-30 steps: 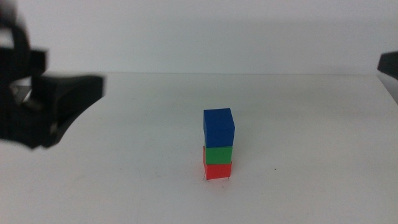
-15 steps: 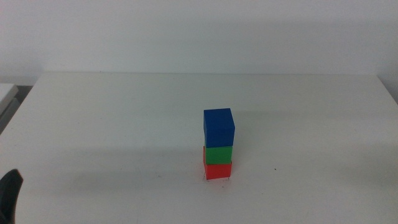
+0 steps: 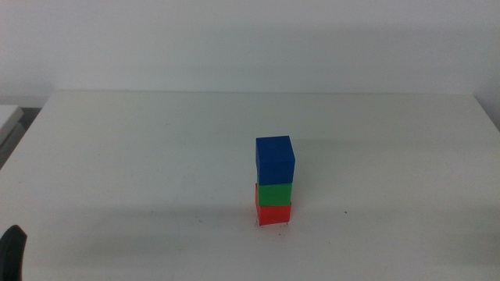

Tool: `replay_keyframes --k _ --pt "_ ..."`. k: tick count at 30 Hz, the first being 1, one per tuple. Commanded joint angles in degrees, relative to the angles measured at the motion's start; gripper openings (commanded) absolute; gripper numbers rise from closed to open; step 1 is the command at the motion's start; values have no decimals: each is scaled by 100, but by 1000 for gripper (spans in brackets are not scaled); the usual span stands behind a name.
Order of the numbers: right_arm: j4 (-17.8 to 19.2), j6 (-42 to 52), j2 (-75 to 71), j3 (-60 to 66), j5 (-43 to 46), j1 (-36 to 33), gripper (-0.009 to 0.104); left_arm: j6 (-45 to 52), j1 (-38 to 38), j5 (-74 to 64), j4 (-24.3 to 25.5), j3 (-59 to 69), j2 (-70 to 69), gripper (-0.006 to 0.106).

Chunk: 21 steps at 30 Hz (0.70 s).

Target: Stack red cubes first, then green, then blue cubes in a specific spot.

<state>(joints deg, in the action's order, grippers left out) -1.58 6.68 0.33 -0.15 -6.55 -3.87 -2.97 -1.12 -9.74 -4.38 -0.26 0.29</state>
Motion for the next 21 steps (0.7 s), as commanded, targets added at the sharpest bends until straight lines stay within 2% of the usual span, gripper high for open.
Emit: replay_keyframes --k 1,7,11,21 --pt "158 69 -33 15 7 47 93 -13 -2 66 -57 26 -29 94" --pt "463 69 -33 15 -720 47 93 -13 -2 135 5 26 -29 94" --pt "437 69 -33 15 -844 47 93 -13 -2 135 169 26 -29 94" --pt "424 69 -33 15 -844 47 93 -13 -2 148 191 26 -29 94"
